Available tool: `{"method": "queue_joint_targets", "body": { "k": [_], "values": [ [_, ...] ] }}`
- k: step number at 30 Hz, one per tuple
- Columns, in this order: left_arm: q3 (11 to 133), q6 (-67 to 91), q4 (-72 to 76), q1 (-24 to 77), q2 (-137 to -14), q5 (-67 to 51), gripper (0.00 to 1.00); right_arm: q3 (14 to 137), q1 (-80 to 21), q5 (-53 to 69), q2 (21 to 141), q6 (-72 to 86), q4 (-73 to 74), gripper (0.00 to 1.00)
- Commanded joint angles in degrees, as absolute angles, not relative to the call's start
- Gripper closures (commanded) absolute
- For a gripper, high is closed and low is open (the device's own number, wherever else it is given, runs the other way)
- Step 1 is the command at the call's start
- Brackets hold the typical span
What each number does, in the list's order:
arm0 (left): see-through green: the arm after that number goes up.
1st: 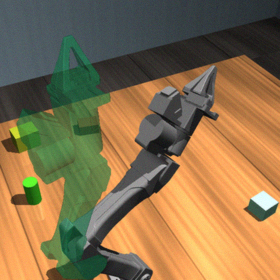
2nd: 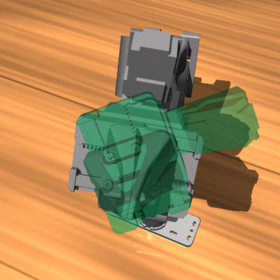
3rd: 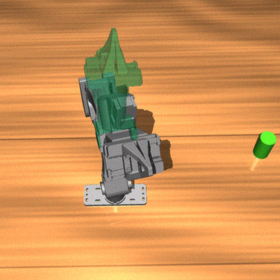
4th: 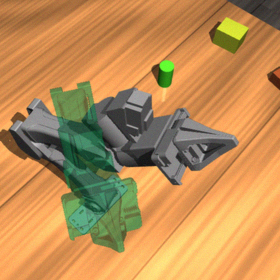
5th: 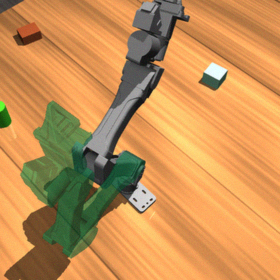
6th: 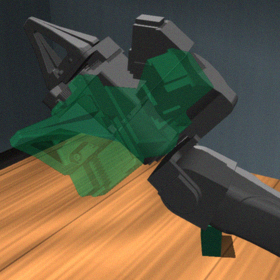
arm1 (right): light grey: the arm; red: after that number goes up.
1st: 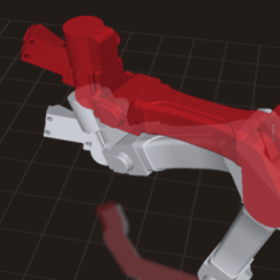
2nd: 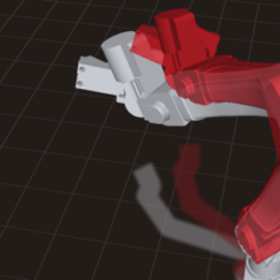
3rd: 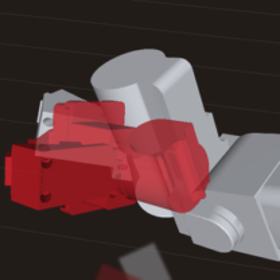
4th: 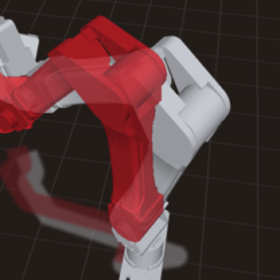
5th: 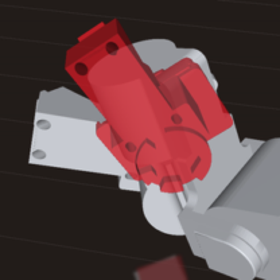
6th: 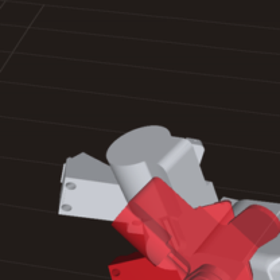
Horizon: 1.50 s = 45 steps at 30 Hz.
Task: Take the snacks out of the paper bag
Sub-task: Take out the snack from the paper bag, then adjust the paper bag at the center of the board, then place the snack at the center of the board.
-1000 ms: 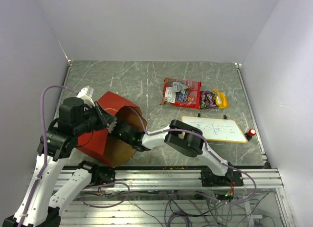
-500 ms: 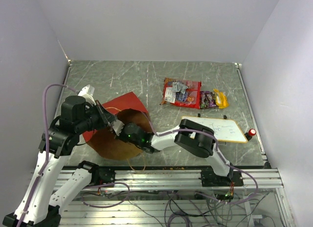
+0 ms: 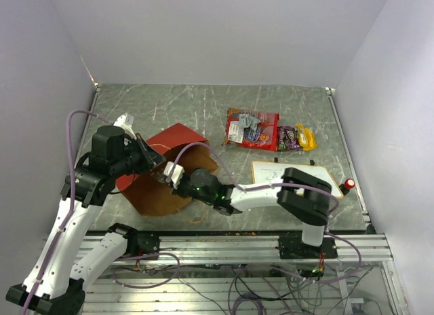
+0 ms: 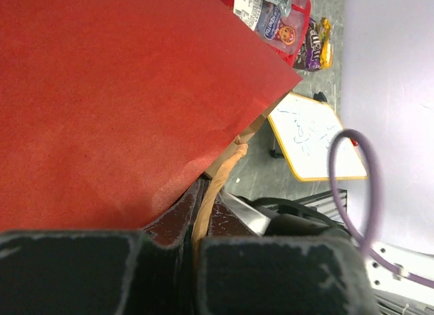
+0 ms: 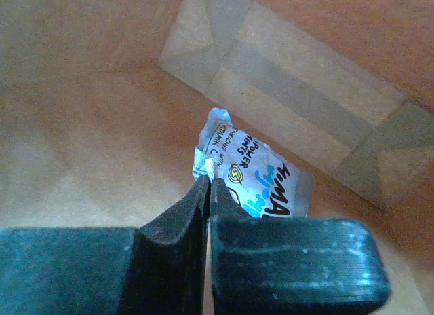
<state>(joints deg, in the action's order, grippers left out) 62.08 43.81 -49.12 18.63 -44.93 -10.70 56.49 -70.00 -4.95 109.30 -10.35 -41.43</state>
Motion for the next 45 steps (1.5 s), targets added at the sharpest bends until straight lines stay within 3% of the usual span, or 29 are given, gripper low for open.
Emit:
{"method": "queue_joint_targets", "body": {
  "k": [1,10,23,30,35,45],
  "values": [
    [64.78,44.16,-47.72,18.54,-46.25,-10.22,0.93,52.69,-70.23,-7.83,101.20,-8.91,-37.85,1.00],
    [71.73,41.11,-49.53,18.54,-52.92,-13.02,0.93,50.44,-70.27,-13.64,79.26,-7.92,-19.53,1.00],
    [82.07,45.82,-44.02,18.42,-62.50,-17.65,0.93,58.93,-70.24,-30.38,58.03,-18.84,-1.62,1.00],
    [84.85,43.99,-49.07,10.66,-63.09,-16.61,0.93,62.57,-69.66,-41.14,58.29,-27.38,-6.94,1.00],
    [79.17,41.76,-49.54,2.07,-61.33,-22.85,0.93,63.89,-64.10,-39.90,60.77,-23.78,-8.60,1.00],
    [73.46,36.43,-62.16,0.88,-56.67,-8.72,0.93,63.58,-48.64,-33.53,65.82,-11.87,-2.30,1.00]
  ]
}}
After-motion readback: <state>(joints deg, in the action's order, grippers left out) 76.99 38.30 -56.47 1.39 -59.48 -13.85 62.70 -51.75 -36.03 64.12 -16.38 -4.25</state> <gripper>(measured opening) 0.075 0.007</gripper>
